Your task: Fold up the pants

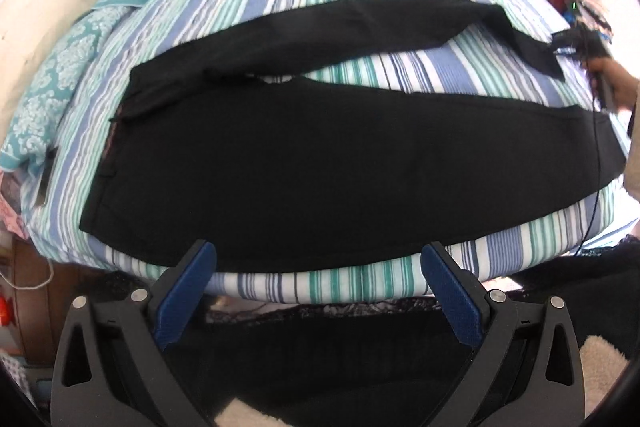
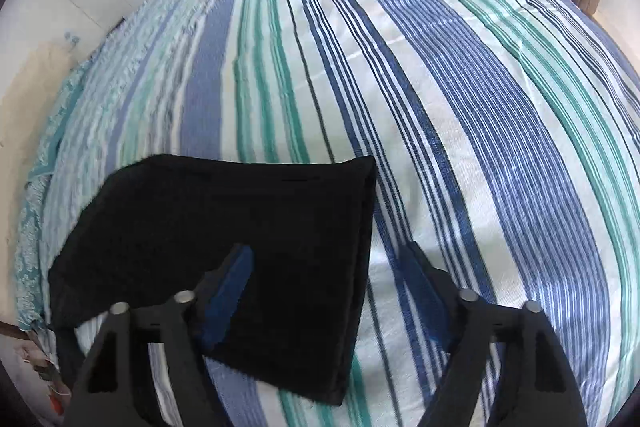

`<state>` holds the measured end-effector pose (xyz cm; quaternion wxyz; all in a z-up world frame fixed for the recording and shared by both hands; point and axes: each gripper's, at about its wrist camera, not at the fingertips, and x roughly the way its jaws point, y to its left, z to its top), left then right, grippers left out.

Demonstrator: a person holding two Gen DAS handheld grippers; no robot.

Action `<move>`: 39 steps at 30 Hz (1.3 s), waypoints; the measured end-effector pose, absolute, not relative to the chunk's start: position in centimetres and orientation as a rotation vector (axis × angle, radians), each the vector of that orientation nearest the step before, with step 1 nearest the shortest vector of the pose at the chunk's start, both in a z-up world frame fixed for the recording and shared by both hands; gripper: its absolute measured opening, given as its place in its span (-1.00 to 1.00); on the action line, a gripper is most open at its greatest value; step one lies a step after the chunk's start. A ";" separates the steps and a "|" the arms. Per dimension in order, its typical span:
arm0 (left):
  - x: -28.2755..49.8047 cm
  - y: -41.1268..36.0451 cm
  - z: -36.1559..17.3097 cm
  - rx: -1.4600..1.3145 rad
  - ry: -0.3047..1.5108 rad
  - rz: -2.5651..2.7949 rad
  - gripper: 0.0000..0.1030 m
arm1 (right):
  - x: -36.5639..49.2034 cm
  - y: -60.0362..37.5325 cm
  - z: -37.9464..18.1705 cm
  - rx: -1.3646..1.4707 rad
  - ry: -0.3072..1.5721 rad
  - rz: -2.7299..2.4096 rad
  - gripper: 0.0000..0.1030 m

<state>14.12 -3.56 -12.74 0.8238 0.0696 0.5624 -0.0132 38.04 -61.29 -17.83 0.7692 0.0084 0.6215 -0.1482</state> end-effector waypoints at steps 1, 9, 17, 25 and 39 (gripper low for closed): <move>14.3 -3.8 -13.3 0.145 1.210 -0.032 0.99 | 38.8 -60.7 -17.6 -0.055 1.354 -0.301 -0.88; 15.0 -5.7 -14.6 0.154 1.235 -0.077 0.98 | 46.6 -54.1 -12.1 -0.806 1.038 -0.291 -0.90; 14.9 -5.3 -15.1 0.172 1.225 -0.070 0.98 | 48.0 -57.0 -18.1 -0.700 1.114 -0.469 0.61; 21.0 1.1 -18.5 0.171 1.117 0.073 0.98 | 35.1 -51.0 -10.7 -0.399 0.984 -0.366 0.85; 22.3 7.3 -23.2 0.022 1.154 0.152 0.99 | 10.7 -32.8 -19.3 -0.174 1.118 -0.112 0.96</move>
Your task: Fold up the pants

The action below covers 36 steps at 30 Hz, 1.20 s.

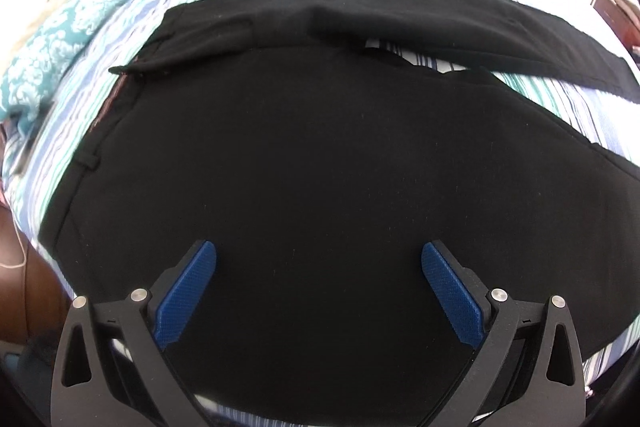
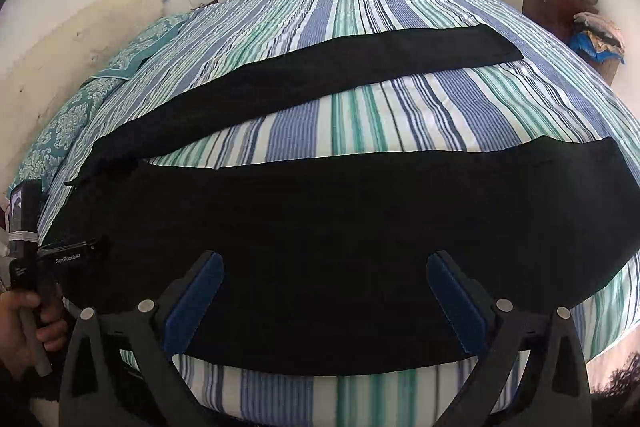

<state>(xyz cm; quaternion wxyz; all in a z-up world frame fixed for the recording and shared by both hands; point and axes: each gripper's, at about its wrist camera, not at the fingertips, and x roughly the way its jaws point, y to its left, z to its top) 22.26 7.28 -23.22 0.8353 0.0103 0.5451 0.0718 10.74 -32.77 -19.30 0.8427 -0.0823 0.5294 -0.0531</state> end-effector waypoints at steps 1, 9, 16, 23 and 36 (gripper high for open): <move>22.3 7.4 -23.4 0.015 1.153 0.151 0.99 | 10.8 -31.8 -19.7 -0.182 1.118 -0.096 0.96; 21.6 7.4 -23.5 0.010 1.130 0.136 0.99 | 11.2 -29.2 -22.7 -0.287 1.158 -0.119 0.96; 21.9 8.2 -23.7 -0.005 1.129 0.102 0.99 | 10.5 -30.6 -24.0 -0.330 1.208 -0.173 0.97; 22.1 8.4 -23.8 0.001 1.123 0.094 0.99 | 10.2 -31.2 -24.5 -0.329 1.198 -0.166 1.00; 21.4 7.9 -23.4 0.015 1.120 0.060 0.99 | 9.4 -31.2 -24.9 -0.335 1.142 -0.162 1.00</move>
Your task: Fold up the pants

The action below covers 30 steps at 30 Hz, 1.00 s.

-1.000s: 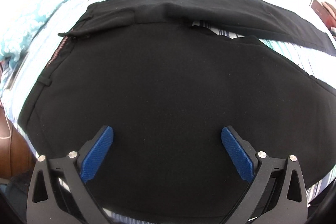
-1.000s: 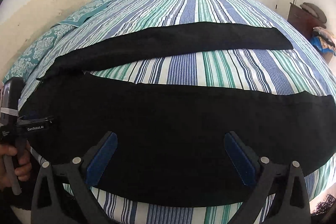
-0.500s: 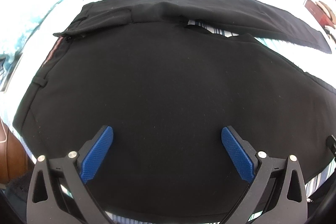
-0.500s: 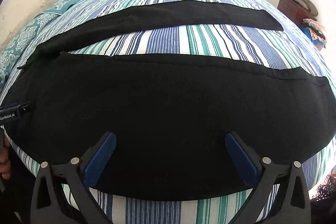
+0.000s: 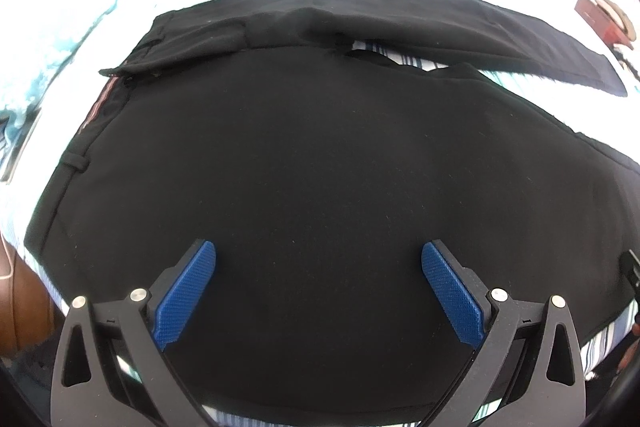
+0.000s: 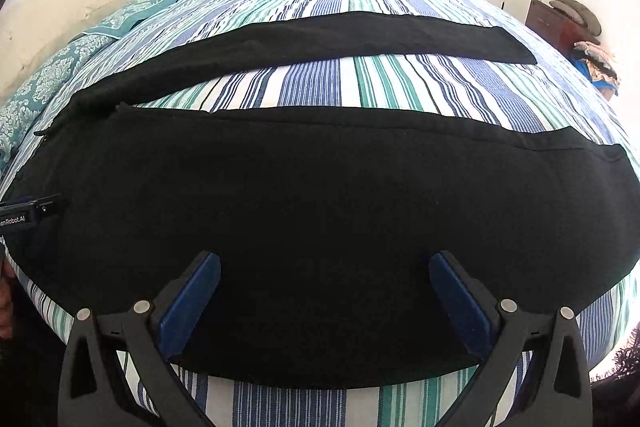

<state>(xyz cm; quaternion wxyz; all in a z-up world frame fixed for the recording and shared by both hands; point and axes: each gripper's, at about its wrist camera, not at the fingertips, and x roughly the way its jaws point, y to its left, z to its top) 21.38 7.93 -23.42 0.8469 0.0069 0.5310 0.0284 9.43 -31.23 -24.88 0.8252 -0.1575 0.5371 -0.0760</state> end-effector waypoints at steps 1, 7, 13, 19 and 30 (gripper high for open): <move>21.5 8.1 -23.2 0.005 1.137 0.042 0.99 | 9.4 -31.2 -24.9 -0.334 1.140 -0.161 1.00; 20.8 7.4 -20.2 -0.155 1.008 -0.133 0.98 | 10.5 -30.7 -23.4 -0.330 1.199 -0.162 0.99; 20.3 1.5 -23.3 0.108 1.053 -0.166 0.99 | 10.6 -31.0 -23.6 -0.388 1.265 -0.077 0.99; 20.3 2.9 -23.2 0.056 1.085 -0.164 0.99 | 12.8 -45.4 -18.4 -0.303 1.278 -0.332 0.99; 27.8 4.8 -18.4 -0.005 1.013 -0.079 0.98 | 15.4 -54.3 -7.5 -0.078 1.044 -0.494 0.88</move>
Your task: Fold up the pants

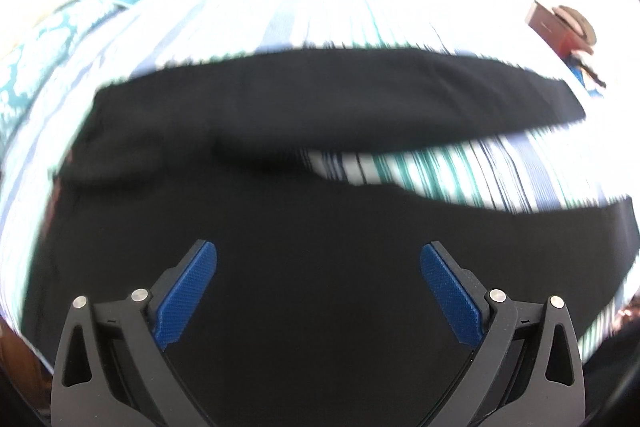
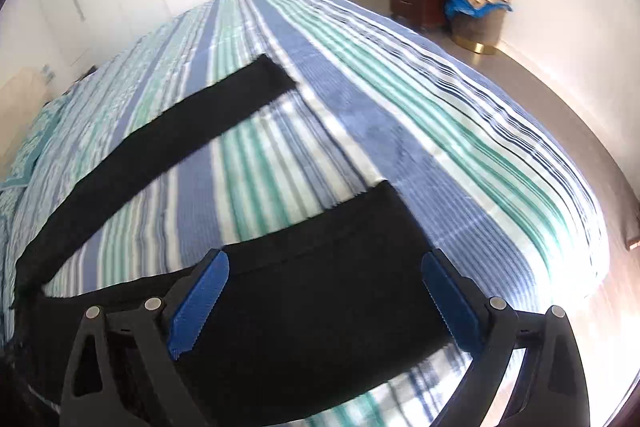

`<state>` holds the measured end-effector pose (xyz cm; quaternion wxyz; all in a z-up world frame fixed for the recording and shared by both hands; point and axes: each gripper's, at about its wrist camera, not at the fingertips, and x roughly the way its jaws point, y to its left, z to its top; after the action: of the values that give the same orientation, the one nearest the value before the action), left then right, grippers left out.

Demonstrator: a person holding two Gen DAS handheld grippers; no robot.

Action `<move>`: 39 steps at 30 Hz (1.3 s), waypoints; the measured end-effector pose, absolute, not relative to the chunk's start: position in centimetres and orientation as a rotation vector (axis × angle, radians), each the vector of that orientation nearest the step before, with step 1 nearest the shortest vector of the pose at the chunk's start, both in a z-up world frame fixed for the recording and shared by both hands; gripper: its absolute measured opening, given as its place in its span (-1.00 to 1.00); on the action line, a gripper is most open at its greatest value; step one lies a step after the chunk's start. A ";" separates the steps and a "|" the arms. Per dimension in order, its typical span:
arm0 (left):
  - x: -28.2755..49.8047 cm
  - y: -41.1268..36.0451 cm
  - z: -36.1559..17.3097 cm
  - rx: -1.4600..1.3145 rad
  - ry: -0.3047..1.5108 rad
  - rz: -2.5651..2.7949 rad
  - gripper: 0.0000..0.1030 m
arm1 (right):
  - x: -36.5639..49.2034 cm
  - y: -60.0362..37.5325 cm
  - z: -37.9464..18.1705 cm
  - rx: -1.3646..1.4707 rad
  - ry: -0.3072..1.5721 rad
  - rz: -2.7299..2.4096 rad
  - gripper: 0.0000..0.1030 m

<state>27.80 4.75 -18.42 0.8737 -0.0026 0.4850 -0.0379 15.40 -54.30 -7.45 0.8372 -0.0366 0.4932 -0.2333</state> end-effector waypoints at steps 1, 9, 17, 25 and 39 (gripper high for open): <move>29.2 5.2 -18.1 -0.005 0.999 -0.052 0.98 | 15.9 -53.0 -7.7 -0.079 1.056 -0.452 0.88; 37.4 7.2 -23.8 0.047 1.108 0.117 0.99 | 20.8 -43.6 -12.6 -0.032 1.135 -0.197 0.89; 32.1 8.0 -20.6 -0.140 1.074 -0.031 0.99 | 28.1 -46.2 -12.0 0.084 1.130 -0.197 0.89; 30.1 10.0 -22.0 -0.231 0.979 0.007 0.98 | 41.3 -56.0 -12.8 0.173 1.259 -0.386 0.89; 31.1 11.4 -22.5 -0.207 0.952 0.038 0.98 | 54.4 -62.7 -19.4 -0.069 1.318 -0.458 -0.34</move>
<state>31.10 11.44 -22.52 0.8836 -0.0995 0.4573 0.0183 54.38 -62.65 -19.41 0.7659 -0.0319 0.6065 -0.2109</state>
